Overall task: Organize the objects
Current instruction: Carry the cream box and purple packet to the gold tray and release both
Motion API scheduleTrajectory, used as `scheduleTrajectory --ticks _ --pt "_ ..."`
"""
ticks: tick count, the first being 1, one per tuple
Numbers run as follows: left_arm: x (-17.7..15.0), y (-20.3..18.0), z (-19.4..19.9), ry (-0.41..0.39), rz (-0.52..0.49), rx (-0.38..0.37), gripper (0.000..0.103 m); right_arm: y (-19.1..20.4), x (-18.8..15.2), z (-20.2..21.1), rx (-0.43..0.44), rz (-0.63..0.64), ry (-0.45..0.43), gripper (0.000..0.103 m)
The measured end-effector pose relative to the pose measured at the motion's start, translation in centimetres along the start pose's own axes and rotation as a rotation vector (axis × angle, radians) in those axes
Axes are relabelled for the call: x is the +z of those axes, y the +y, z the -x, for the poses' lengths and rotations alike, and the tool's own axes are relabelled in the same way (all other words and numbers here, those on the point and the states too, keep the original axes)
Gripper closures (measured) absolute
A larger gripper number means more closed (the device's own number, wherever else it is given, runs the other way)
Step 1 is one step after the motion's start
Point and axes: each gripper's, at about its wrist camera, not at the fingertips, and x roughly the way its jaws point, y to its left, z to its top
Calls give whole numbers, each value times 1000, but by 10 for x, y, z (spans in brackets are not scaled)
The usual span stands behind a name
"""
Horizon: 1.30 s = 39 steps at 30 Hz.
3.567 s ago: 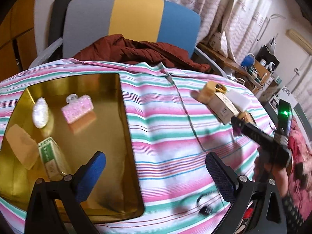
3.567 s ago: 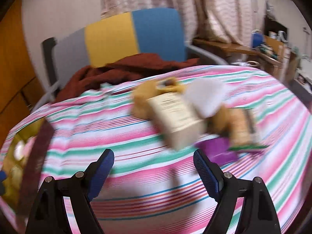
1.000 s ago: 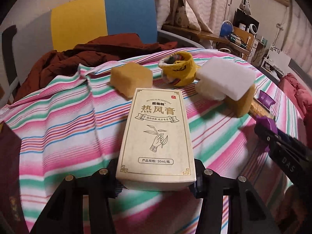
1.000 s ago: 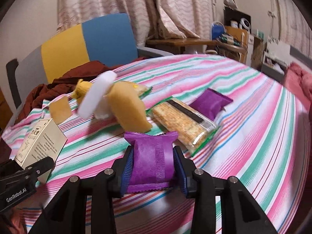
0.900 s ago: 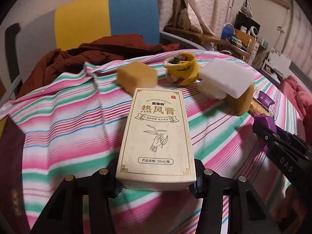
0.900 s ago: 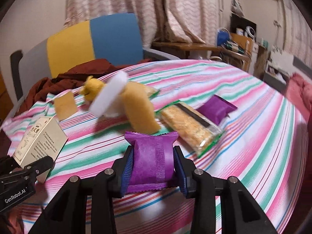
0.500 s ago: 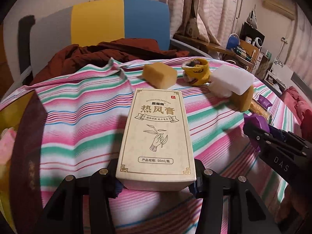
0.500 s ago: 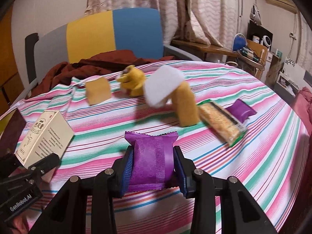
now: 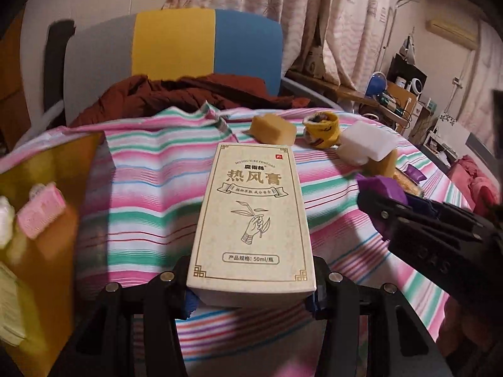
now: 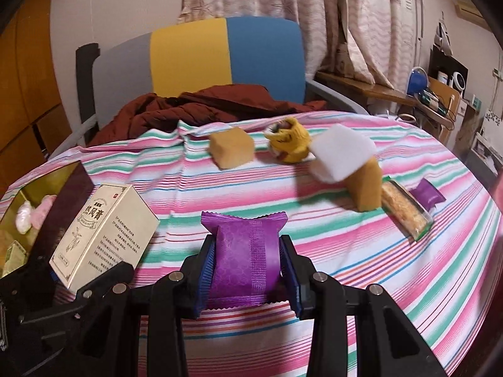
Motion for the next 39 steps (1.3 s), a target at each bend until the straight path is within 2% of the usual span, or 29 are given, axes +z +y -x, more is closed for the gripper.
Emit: scheduleTrajectory --ticks 3,10,24,32,39 --pt "-2 6 19 -29 0 0 51 8 3 5 19 2 -4 64" --pt "-5 36 59 -66 76 8 51 41 10 16 75 45 -23 64" --pt "-12 125 119 -128 223 153 51 118 24 39 225 157 -62 64" --pt "-40 183 137 -80 336 236 51 168 16 47 358 234 -32 64" --pt "-62 208 144 -18 359 286 51 207 -2 41 431 300 34 64"
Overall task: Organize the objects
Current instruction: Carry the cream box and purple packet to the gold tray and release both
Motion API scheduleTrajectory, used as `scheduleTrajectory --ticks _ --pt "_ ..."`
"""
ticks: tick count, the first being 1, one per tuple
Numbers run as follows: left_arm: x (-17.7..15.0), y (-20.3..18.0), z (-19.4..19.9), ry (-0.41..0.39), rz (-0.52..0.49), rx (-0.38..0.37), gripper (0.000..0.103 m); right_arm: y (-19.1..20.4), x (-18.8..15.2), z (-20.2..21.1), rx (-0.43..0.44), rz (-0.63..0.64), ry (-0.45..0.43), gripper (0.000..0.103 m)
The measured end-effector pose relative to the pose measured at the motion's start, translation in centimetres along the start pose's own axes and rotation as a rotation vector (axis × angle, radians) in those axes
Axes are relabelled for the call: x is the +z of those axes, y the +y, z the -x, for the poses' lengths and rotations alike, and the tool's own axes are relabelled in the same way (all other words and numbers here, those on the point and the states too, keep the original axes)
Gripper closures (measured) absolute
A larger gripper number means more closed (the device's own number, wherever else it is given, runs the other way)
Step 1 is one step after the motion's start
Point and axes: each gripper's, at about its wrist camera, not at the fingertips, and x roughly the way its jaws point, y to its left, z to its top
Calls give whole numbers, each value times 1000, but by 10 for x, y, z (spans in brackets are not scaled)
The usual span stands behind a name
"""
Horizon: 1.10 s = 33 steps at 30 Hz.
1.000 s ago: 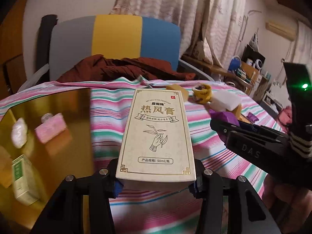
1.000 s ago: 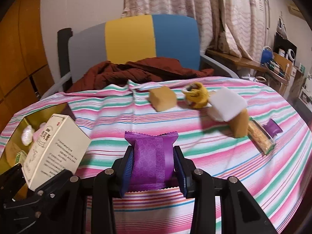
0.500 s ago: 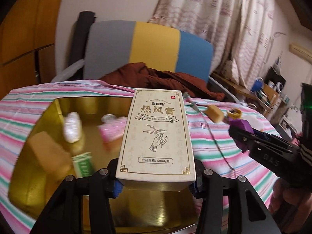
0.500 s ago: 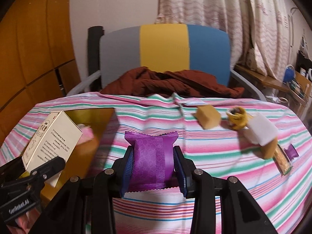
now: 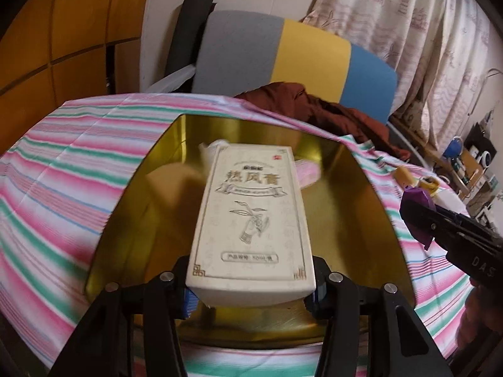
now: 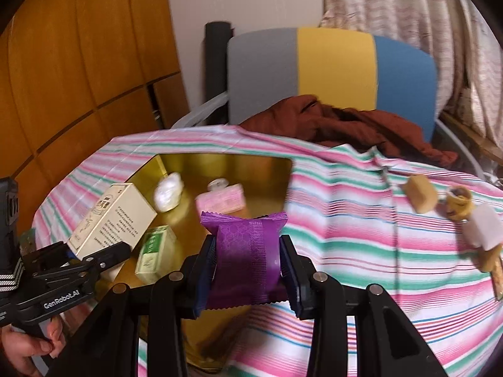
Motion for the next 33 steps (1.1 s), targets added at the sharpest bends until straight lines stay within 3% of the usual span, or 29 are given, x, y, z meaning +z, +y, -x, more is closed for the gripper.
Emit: scheduleTrajectory --ticks 7,9,11,14,17,25,29,33 --pt "-11 15 -5 53 -3 31 51 22 -5 -21 64 29 68 62" --pt "-12 17 -6 64 -3 39 44 24 -5 -24 68 27 77 58" --pt "-12 19 -3 54 19 36 20 25 -6 -24 68 21 79 54" --pt "-10 20 7 5 52 10 12 22 -7 -22 70 10 73 53" --pt "-7 18 14 -34 51 31 4 17 -6 -20 75 -10 64 53" --pt "2 30 -1 0 114 124 6 3 -5 -9 59 -48 34 53" --pt "7 22 -23 66 111 73 33 -2 -5 -7 55 -70 28 53" --pt "12 13 -20 29 100 96 31 -9 -5 -1 43 -81 13 53"
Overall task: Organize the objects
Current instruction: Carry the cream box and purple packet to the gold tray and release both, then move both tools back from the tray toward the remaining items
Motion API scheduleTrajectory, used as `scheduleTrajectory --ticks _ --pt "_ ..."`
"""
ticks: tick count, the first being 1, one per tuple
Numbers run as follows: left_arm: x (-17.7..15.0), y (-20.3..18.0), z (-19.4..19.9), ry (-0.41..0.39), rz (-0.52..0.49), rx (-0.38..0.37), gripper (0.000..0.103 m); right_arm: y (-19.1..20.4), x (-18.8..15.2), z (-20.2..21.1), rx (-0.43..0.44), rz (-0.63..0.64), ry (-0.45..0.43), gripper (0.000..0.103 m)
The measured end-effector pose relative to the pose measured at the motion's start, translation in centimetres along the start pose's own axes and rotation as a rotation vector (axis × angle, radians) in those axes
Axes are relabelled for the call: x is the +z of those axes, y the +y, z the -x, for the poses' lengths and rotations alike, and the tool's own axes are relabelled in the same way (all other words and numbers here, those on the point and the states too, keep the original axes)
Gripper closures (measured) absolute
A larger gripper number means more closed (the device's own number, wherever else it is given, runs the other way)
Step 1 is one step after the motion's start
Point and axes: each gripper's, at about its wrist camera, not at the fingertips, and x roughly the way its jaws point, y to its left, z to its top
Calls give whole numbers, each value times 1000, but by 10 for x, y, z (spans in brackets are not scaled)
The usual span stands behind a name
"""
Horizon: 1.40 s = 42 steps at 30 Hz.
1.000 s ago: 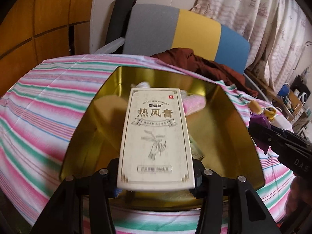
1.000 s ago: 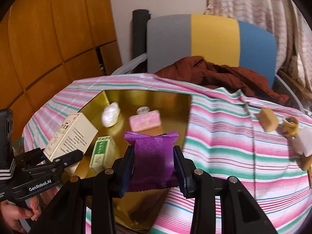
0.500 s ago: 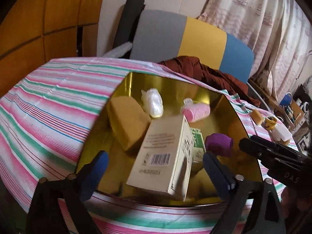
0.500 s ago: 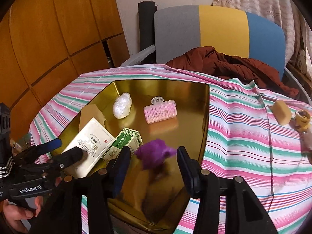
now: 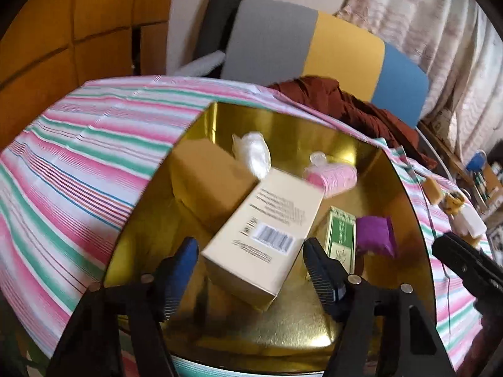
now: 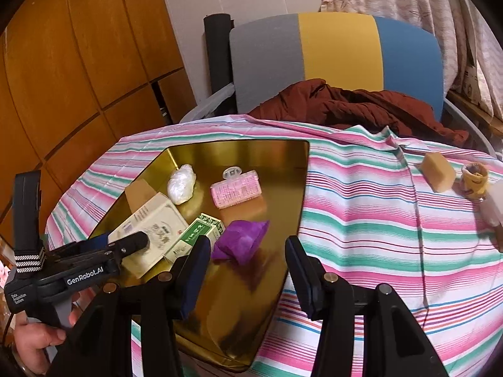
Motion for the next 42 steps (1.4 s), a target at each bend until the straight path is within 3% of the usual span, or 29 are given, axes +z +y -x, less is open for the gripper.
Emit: scheduleTrajectory --ticks 2,4,9,14,23,33,42 --pt "2 2 8 -16 37 -31 12 -5 0 4 -11 -8 -11 53" --pt "2 4 16 -39 71 -34 2 -11 -1 6 -18 -27 -15 53" --pt "3 0 32 -98 56 5 1 -26 0 5 -26 -75 -12 53" --pt "1 -15 40 -121 21 -23 0 -32 -3 8 -39 -81 -19 53" --pt "-6 -68 45 -99 -114 -129 0 -62 -12 12 -90 -129 -10 53" --pt "-17 -132 40 -33 -258 -230 0 -123 -28 23 -175 -240 -10 53" --pt "-25 -190 30 24 -360 -308 0 -209 -57 48 -335 -335 -4 53"
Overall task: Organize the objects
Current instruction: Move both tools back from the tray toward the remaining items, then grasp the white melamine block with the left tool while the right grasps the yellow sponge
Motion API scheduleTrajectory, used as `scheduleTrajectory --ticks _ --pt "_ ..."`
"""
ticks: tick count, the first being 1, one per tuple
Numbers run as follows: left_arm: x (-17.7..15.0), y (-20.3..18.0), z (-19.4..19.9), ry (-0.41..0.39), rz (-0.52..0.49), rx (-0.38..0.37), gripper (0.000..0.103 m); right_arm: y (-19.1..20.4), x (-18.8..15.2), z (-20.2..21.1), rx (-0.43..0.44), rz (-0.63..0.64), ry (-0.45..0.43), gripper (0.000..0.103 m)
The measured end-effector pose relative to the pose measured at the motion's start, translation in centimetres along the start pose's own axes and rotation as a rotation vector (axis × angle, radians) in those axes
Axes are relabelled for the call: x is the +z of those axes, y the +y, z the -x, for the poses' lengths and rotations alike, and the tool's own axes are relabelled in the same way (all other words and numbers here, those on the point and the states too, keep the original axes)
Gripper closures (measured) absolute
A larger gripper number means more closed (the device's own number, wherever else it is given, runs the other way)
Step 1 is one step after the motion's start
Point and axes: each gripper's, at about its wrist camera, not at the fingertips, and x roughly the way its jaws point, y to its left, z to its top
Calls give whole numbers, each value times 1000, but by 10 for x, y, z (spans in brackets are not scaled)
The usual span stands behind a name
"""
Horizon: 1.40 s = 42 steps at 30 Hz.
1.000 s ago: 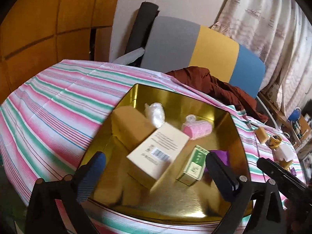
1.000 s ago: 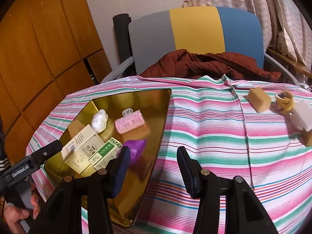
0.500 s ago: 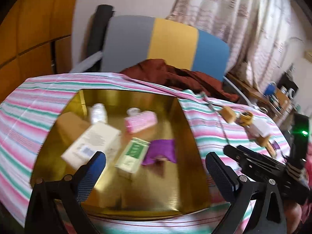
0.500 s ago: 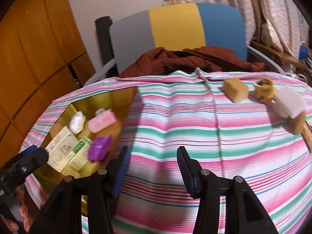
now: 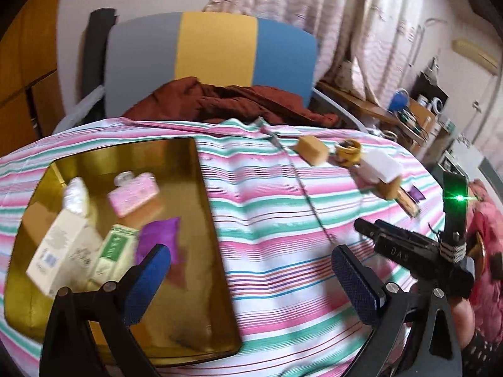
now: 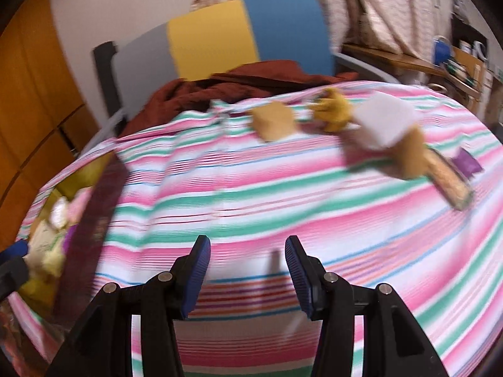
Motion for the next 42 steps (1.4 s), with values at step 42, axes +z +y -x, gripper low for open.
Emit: scheduleTrajectory --ticks 42 --pt "-4 -68 -62 175 -98 -59 0 -122 85 -51 -95 28 -15 35"
